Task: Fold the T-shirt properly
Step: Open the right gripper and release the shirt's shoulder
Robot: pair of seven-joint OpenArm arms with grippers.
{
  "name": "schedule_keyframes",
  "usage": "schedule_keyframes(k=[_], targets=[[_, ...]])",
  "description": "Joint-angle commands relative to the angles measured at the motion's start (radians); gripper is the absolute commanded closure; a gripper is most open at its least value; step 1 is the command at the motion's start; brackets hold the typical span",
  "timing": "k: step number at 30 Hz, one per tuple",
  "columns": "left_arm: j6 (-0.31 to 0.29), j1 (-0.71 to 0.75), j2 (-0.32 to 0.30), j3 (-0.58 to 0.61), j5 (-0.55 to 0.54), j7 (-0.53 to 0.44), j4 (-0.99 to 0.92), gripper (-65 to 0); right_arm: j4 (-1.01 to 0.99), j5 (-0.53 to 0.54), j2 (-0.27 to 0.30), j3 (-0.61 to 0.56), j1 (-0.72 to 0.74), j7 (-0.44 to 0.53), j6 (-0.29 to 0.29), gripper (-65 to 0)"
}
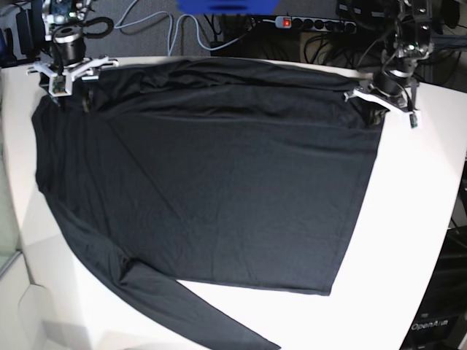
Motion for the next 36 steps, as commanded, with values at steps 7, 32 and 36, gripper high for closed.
schedule_keyframes(k=[7,32,36], targets=[[-0.008,0.055,-0.014,-0.006,-0.003,-0.022,0.107,-1.1,0.061,0.007,0.007,0.008,-0.031,0.015,-0.012,-32.9],[-0.278,0.124,0.087,-0.292,0.0,-0.014,0.096,-24.3,0.055,0.007,-0.073,0.269,0.0,-0.132,0.215,-47.0],[-0.32,0.12,0.101,-0.33,0.0,-0.012,0.056,-29.8,0.055,0.007,-0.073,0.27,0.0,-0.128,0.215,-46.9]])
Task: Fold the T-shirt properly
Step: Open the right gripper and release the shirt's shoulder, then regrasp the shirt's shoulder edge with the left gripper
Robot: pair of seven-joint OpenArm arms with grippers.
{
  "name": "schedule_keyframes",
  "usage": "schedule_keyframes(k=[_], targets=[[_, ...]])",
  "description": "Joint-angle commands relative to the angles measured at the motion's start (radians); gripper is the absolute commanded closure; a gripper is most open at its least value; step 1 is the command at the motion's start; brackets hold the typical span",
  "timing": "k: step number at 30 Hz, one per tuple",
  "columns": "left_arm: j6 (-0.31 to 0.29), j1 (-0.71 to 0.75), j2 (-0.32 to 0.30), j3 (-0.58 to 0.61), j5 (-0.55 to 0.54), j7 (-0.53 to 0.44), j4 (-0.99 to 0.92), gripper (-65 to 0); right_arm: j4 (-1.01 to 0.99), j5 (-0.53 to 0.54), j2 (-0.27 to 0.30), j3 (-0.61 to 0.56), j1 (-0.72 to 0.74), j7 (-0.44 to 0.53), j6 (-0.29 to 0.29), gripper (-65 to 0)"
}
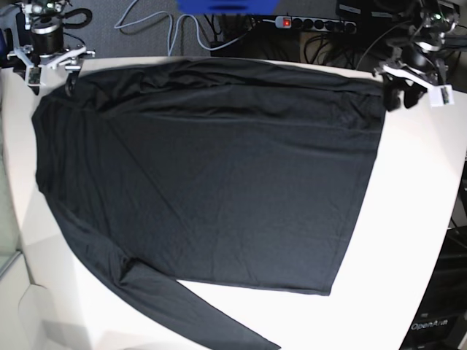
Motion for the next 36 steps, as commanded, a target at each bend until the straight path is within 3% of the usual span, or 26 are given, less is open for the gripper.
schedule_keyframes(k=[1,4,6,15,24,34,36], targets=[[-0.004,0.004,-0.008,-0.009,-0.006,-0.013,-0.011,-33.9,0.015,0.008,0.007,0.007,-0.008,0.026,0.005,-46.9],[-0.007,-0.013,-0.011,-0.009,-0.006,-0.016,-0.067,-44.9,0.015,0.008,0.007,0.007,-0.008,0.026,0.005,-46.9],[-0.007,-0.016,-0.012,-0.006,-0.006,-0.02,-0.106,-48.0,0.015,0.008,0.007,0.005,-0.008,0.021,0.005,-46.9],[-0.092,-0.08,-0.011,-0.006,-0.006,-0.014,-0.188,-48.0,0.015,0.005,0.007,0.005,-0.008,0.021,0.005,-46.9],[-0.092,-0.129,-0.012,-0.001,0.002,-0.014,-0.284,-48.0,0.015,0.005,0.01,0.005,-0.008,0.021,0.005,-46.7],[-0.095,-0.16,0.032,0.06,0.155,-0.013,-0.303,-47.6,0.015,0.005,0.012,0.005,-0.006,0.021,0.005,-46.7],[-0.095,-0.157,0.038,0.062,0.156,-0.013,-0.301,-44.8,0.015,0.005,0.012,0.005,-0.006,0.021,0.005,-46.7]])
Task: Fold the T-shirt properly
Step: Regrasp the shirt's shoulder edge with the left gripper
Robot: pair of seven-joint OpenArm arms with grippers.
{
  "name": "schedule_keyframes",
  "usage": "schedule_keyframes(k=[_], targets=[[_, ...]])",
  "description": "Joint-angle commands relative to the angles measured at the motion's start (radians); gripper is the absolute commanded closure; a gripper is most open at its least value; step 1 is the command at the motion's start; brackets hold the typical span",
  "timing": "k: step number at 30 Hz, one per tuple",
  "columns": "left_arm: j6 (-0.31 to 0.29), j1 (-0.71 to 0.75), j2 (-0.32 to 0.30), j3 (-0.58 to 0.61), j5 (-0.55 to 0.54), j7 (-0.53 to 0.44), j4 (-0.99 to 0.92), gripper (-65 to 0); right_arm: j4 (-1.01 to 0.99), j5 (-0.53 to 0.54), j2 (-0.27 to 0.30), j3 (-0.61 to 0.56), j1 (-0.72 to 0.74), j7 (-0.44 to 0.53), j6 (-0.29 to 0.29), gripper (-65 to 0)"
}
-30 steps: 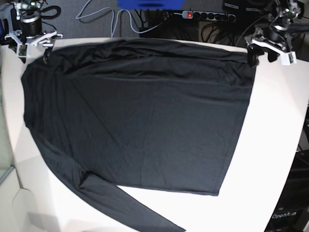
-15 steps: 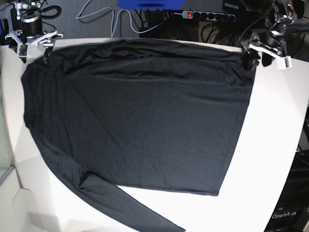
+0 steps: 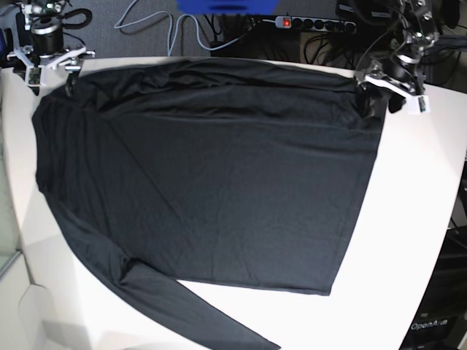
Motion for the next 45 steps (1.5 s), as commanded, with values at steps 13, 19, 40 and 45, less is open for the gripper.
schedule_keyframes(k=[13,19,40,45], targets=[[-0.001,0.015,0.004,0.008,0.028,0.081,-0.006,-10.7,0.016,0.005,0.009,0.01,-0.006,0.022,0.005,-46.7],[-0.001,0.014,0.004,0.004,0.028,0.081,0.0,-6.7,0.02,0.006,0.009,0.051,0.011,0.02,0.005,-47.6],[-0.001,0.012,-0.002,0.001,0.028,0.081,-0.001,-6.7,0.009,0.27,-0.035,0.135,0.08,-0.245,0.119,-47.6],[-0.001,0.01,-0.002,0.001,0.028,0.081,0.0,-6.7,0.009,0.273,-0.037,0.151,0.08,-0.248,0.119,-47.6]])
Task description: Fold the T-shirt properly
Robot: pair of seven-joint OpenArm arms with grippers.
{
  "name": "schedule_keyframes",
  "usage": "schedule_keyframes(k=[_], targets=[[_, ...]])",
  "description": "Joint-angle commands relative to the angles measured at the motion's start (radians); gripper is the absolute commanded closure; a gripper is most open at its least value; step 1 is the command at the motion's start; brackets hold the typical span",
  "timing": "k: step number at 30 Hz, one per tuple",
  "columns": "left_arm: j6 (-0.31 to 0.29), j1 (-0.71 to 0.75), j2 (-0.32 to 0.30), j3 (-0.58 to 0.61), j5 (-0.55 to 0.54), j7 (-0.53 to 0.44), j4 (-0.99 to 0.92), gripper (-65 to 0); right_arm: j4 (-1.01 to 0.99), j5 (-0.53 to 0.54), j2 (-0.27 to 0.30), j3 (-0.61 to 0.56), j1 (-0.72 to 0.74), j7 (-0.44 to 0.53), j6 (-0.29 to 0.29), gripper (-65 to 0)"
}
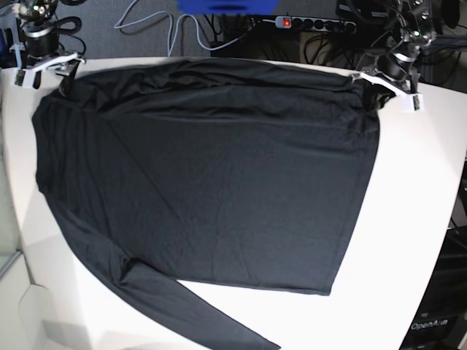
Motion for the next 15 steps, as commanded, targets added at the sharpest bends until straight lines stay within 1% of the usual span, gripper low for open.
schedule_keyframes(k=[1,3,7,10,12,15], targets=[[0.006,0.01,-0.005,0.001,0.028,0.047,0.004,-6.7,0.012,0.014,0.01,0.006,-0.004,0.021,0.003,-47.6],[0.006,0.01,-0.005,0.001,0.028,0.047,0.004,-6.7,0.012,0.014,0.008,0.006,-0.004,0.021,0.003,-47.6],[0.006,0.01,-0.005,0.001,0.028,0.047,0.004,-6.7,0.012,0.014,-0.016,0.004,-0.004,0.021,0.003,-47.3],[0.006,0.01,-0.005,0.001,0.028,0.047,0.004,-6.7,0.012,0.014,-0.021,0.001,-0.004,0.021,0.003,-47.0],[0.006,0.01,-0.006,0.001,0.028,0.047,0.003,-6.7,0.011,0.013,-0.041,0.004,-0.004,0.021,0.003,-47.0],[0.006,0.01,-0.006,0.001,0.028,0.047,0.004,-6.7,0.011,0.011,-0.048,0.004,-0.004,0.021,0.003,-46.7]])
